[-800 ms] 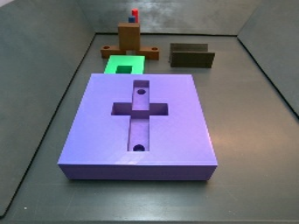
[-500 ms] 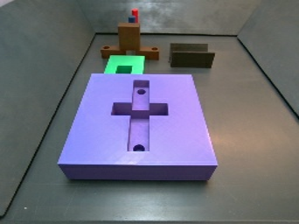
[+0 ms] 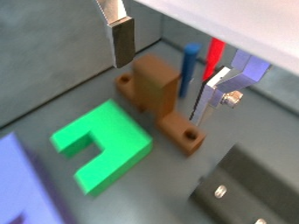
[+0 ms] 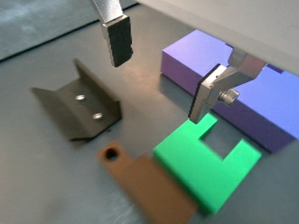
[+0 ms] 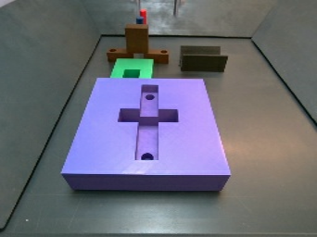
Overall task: Pick up the green object. Move up. Place the green object on the fixture. Regrasp the green object. Move to above the board. Insert the green object.
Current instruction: Pick up the green object.
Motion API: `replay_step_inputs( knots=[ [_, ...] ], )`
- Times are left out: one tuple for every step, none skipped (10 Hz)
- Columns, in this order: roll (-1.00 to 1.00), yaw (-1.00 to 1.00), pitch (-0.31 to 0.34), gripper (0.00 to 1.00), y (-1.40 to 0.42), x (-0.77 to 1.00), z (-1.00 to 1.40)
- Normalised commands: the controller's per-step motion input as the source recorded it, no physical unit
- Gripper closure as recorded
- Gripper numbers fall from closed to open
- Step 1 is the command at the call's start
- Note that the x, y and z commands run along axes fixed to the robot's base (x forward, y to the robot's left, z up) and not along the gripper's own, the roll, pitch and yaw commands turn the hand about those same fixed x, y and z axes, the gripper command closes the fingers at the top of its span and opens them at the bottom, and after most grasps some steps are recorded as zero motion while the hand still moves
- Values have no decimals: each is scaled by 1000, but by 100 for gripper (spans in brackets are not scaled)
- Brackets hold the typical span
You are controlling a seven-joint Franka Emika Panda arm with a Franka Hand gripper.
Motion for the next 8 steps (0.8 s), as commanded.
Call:
replay_step_inputs(
  knots=[
    [-50,269,-210,0,-634,-17,-680],
    [-23,197,-247,0,-643,-80,-674],
    [-9,137,-271,0,-569,-149,-640],
    [0,40,-330,0,-449,-111,-580],
    [77,0,-326,0,-380,-17,-523],
    [120,-11,-250,0,-263,0,-437],
    [159,-157,-123,0,-243,97,-354],
    [124,-151,-101,0,-251,17,-329]
  ],
)
